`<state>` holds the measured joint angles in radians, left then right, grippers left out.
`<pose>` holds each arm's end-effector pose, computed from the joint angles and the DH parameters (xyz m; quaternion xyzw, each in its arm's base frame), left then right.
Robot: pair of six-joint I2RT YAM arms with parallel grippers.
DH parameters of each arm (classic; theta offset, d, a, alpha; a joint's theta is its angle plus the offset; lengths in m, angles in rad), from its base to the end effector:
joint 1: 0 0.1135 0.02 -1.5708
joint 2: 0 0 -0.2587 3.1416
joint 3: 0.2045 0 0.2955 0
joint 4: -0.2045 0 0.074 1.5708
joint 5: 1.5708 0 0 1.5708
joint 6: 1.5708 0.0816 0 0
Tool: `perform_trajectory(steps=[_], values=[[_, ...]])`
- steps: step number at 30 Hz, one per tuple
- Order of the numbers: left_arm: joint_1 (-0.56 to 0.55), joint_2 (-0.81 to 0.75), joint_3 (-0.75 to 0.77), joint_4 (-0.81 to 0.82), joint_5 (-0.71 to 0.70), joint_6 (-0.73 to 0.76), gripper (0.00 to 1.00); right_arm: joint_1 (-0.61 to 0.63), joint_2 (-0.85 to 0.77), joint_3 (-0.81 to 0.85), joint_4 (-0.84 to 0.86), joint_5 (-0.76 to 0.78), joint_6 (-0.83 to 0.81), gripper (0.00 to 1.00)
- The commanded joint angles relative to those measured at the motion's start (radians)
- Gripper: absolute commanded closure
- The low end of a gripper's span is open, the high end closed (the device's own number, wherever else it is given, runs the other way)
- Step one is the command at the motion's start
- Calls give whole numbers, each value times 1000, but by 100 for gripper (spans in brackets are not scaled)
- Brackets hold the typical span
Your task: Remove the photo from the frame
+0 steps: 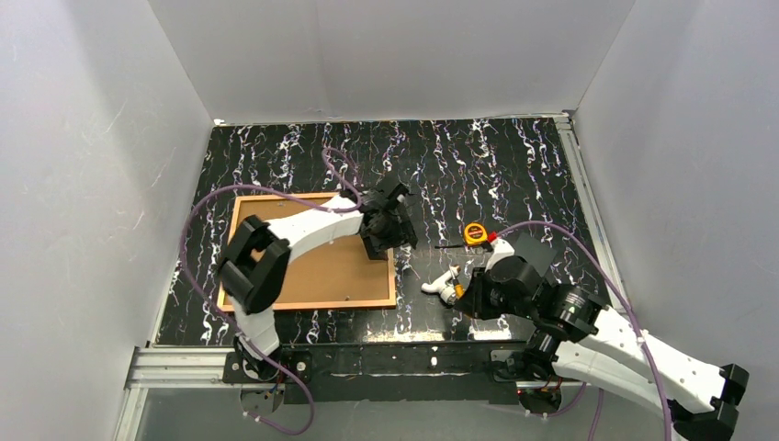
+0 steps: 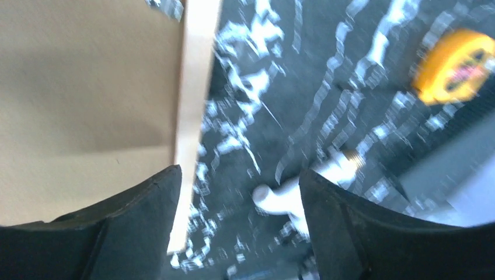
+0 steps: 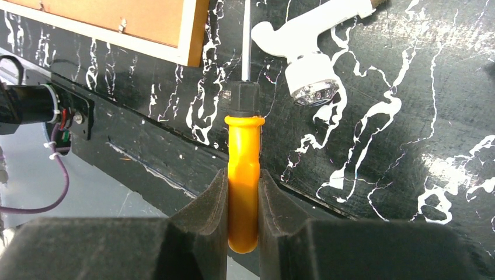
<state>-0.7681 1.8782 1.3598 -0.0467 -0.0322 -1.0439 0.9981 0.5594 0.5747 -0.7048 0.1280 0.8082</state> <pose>0.3691 -0.3529 0.1855 -0.1281 0.8667 -0.3705 0.3084 0.1218 0.1697 0.2167 -0.0584 0.9011 0.2984 0.3090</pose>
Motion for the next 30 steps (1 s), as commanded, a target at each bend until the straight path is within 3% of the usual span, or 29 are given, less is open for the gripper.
perform_trajectory(steps=[1,5,12,19,24,30], values=[[45,-242,-152,118,272,-2,24,1,70,53,83,-16,-31,99],[118,-409,-376,316,460,-185,15,1,173,77,156,-44,-63,99],[134,-596,-607,429,498,-320,7,2,411,230,275,-173,-173,99],[133,-651,-647,436,518,-322,5,3,600,336,350,-264,-197,99],[133,-733,-685,426,483,-346,8,10,648,351,384,-272,-181,99],[129,-931,-720,265,366,-292,8,10,675,361,333,-211,-148,99]])
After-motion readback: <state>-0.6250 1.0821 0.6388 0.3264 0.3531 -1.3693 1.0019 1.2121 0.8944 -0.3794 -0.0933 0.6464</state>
